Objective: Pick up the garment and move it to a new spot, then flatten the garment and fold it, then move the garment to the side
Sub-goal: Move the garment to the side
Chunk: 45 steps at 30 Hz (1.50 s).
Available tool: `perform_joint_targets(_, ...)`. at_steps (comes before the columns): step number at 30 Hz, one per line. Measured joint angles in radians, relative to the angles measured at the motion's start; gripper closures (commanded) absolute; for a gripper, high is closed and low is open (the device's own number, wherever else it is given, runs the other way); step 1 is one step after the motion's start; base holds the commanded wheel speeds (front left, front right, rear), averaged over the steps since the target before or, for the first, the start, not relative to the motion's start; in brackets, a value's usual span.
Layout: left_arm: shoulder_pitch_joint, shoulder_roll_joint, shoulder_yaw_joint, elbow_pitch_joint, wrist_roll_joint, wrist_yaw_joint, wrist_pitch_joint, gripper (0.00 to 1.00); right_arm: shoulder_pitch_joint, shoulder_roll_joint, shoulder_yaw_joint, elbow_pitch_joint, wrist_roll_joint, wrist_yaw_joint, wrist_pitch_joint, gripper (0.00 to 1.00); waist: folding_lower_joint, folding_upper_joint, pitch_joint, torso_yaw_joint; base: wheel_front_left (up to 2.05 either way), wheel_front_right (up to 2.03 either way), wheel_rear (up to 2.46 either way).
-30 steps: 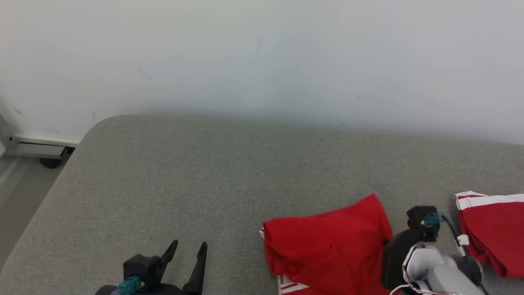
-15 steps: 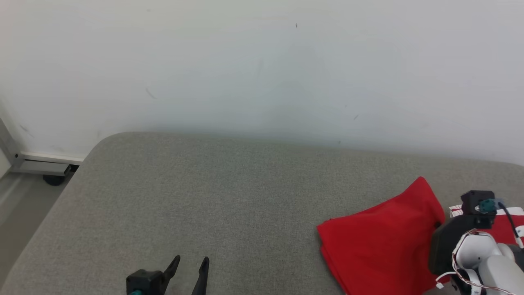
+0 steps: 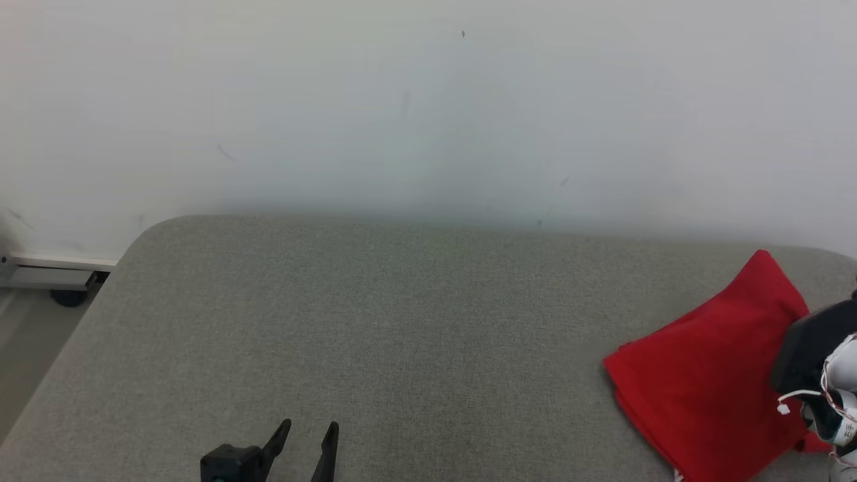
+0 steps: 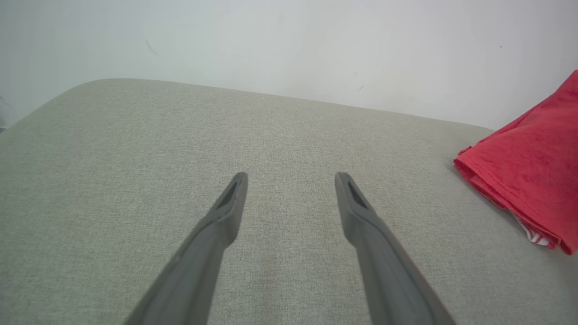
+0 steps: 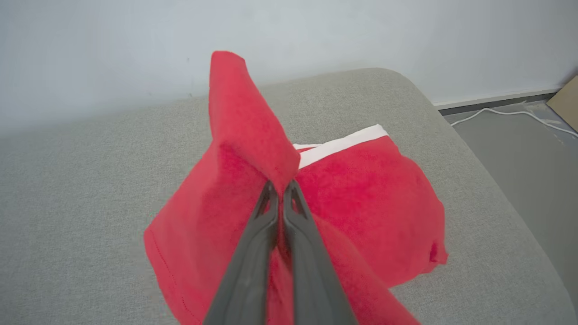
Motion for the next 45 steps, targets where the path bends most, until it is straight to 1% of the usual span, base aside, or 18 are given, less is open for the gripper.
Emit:
perform_joint_targets(4,-0.005,0.003,-0.003,-0.012,0.002,-0.001,0.002,0.0,-0.047,0.033,-0.064,0.0,-0.024,-0.003,0.016,1.0,0.0,0.0,0.023,-0.003,0.0,0.0,0.0)
perform_joint_targets(12,-0.027,0.013,-0.002,-0.018,0.008,-0.001,0.007,0.0,-0.072,0.057,-0.17,-0.007,-0.082,-0.003,0.024,1.0,0.0001,0.0,0.063,-0.004,0.0,0.0,0.0)
perform_joint_targets(22,-0.032,0.022,0.0,-0.026,0.014,-0.001,0.02,0.0,-0.11,0.081,-0.378,-0.028,-0.155,-0.003,-0.012,1.0,0.0001,0.0,0.088,-0.031,0.0,0.0,0.0)
perform_joint_targets(27,-0.05,0.026,-0.005,-0.037,0.016,-0.009,0.028,0.0,-0.112,0.097,-0.434,-0.027,-0.198,-0.003,-0.036,1.0,0.0001,0.0,0.106,-0.04,0.0,0.0,0.0)
perform_joint_targets(33,-0.052,0.03,-0.013,-0.042,0.02,-0.01,0.039,0.0,-0.138,0.104,-0.454,0.008,-0.24,-0.003,-0.055,1.0,0.0001,0.0001,0.13,-0.043,0.0,0.0,0.0)
perform_joint_targets(37,-0.072,0.032,-0.026,-0.049,0.024,-0.018,0.047,0.0,-0.172,0.114,-0.51,0.03,-0.274,-0.003,-0.078,1.0,0.0001,0.0001,0.148,-0.04,0.0,0.0,0.0)
perform_joint_targets(42,-0.085,0.033,-0.03,-0.054,0.032,-0.018,0.06,0.0,-0.175,0.112,-0.566,0.052,-0.357,-0.003,-0.119,1.0,0.0001,0.0001,0.175,-0.029,0.0,0.0,0.0)
perform_joint_targets(45,-0.089,0.036,-0.03,-0.059,0.033,-0.019,0.063,0.0,-0.194,0.102,-0.587,0.078,-0.386,-0.003,-0.143,1.0,0.0001,0.0,0.19,-0.022,0.0,0.0,0.0)
